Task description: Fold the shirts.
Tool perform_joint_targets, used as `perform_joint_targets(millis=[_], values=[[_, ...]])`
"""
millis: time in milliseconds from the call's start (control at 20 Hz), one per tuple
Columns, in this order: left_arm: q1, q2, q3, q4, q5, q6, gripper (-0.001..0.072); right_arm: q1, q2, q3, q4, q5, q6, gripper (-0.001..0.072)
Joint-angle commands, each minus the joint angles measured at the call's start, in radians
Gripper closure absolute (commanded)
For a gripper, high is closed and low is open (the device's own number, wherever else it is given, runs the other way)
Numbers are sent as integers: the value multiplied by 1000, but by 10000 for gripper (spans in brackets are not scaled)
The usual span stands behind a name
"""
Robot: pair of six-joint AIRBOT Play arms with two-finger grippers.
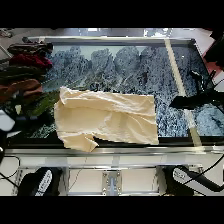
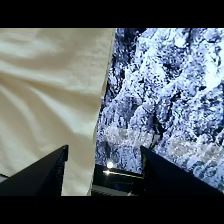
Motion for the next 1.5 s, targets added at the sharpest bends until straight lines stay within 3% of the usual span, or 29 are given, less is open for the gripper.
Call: perform_joint_targets(millis=[0, 250, 450, 900, 1200, 1350, 1450], values=[[56, 163, -284, -306, -61, -5, 190, -22, 28, -4, 11, 26, 5, 199], [61, 58, -360, -357, -94, 11, 187, -22, 29, -4, 35, 12, 5, 199], [119, 34, -360, -245, -126, -20, 187, -22, 28, -4, 35, 1, 0, 199], [145, -74, -360, -246, -14, -6, 190, -22, 28, -4, 66, 0, 1, 199], [145, -184, -360, -470, 81, 166, 251, -21, 29, -3, 124, 0, 2, 202], [145, -194, -360, -502, 101, 209, 472, -21, 30, 9, 122, 0, 2, 203], [145, -194, -360, -502, 89, 220, 687, -21, 31, 28, 120, 9, 6, 258]])
